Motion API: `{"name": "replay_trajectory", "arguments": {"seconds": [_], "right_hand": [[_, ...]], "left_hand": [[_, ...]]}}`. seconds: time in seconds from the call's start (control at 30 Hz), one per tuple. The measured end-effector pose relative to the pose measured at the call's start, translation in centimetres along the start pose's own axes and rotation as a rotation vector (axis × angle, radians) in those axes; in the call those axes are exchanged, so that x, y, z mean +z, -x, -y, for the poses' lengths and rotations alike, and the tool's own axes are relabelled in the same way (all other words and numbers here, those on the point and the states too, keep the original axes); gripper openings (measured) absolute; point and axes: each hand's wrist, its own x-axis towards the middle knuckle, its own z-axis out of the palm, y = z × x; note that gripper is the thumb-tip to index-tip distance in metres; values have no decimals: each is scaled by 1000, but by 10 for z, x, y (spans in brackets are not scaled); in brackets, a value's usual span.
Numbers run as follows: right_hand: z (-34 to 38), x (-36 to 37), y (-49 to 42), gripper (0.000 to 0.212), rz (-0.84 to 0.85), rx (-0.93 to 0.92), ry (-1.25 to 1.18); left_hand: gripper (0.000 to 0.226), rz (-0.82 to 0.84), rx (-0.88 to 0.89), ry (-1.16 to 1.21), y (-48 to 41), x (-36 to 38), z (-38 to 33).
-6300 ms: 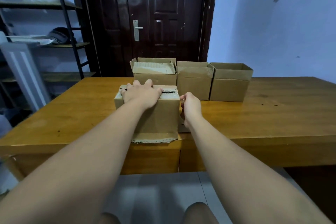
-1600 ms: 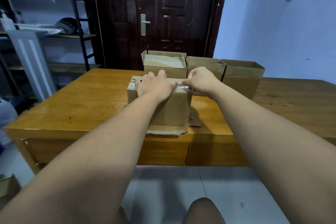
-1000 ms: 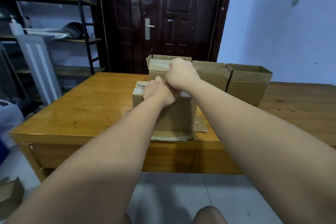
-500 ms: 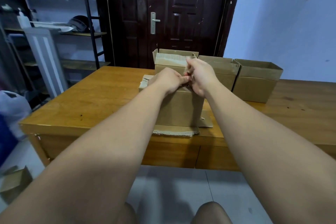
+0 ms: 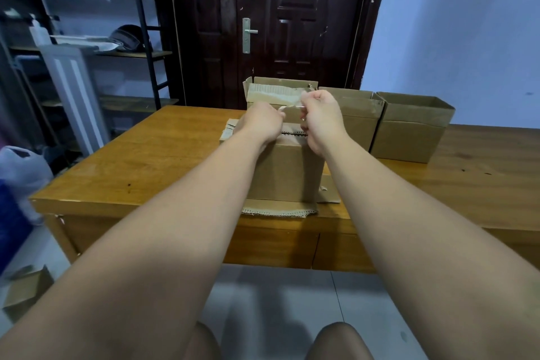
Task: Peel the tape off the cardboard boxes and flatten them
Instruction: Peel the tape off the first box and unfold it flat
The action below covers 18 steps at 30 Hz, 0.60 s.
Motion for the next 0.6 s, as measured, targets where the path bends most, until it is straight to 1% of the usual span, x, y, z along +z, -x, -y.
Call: {"name": "replay_trajectory", "arguments": {"seconds": [0.03, 0.07, 0.1, 0.13, 0.17, 0.23, 0.3, 0.33, 0.37, 0.4, 0.43, 0.5, 0.53, 0.57, 0.6], "right_hand": [[-1, 2, 0, 11, -3, -25, 55], [-1, 3, 0, 8, 1, -48, 106], [-1, 4, 1, 13, 9, -67, 159], [1, 5, 4, 22, 19, -76, 208], [2, 6, 6, 30, 24, -74, 232], [4, 5, 8, 35, 20, -31, 195], [4, 3, 7, 29, 32, -9, 203], [4, 3, 7, 23, 61, -24, 283], [5, 4, 9, 16, 102, -63, 405], [5, 5, 12, 9, 153, -124, 543], [6, 9, 16, 6, 215, -183, 676], [5, 16, 23, 22, 323, -266, 936], [4, 19, 24, 29, 355, -296, 1025], [4, 21, 25, 32, 372, -309, 1061], [3, 22, 24, 34, 384, -300, 1057]], "left_hand": [[27, 3, -11, 30, 0, -2, -1], [25, -3, -10, 62, -1, -4, -1], [22, -12, -9, 101, -1, -5, -1], [25, -26, -30, 157, 0, -7, -2], [28, -58, -59, 239, 2, -8, -4], [28, -106, -172, 557, 4, -14, -8], [39, -141, -318, 868, 7, -24, -8], [39, -175, -363, 937, 8, -31, -6], [37, -196, -385, 951, 8, -37, -3], [35, -201, -385, 914, 8, -43, 1], [34, -190, -365, 866, 8, -49, 3], [31, -165, -292, 739, 8, -56, 10], [24, -184, -241, 615, 6, -59, 15], [17, -204, -167, 403, 5, -63, 20], [16, -212, -71, 131, 5, -67, 27]]}}
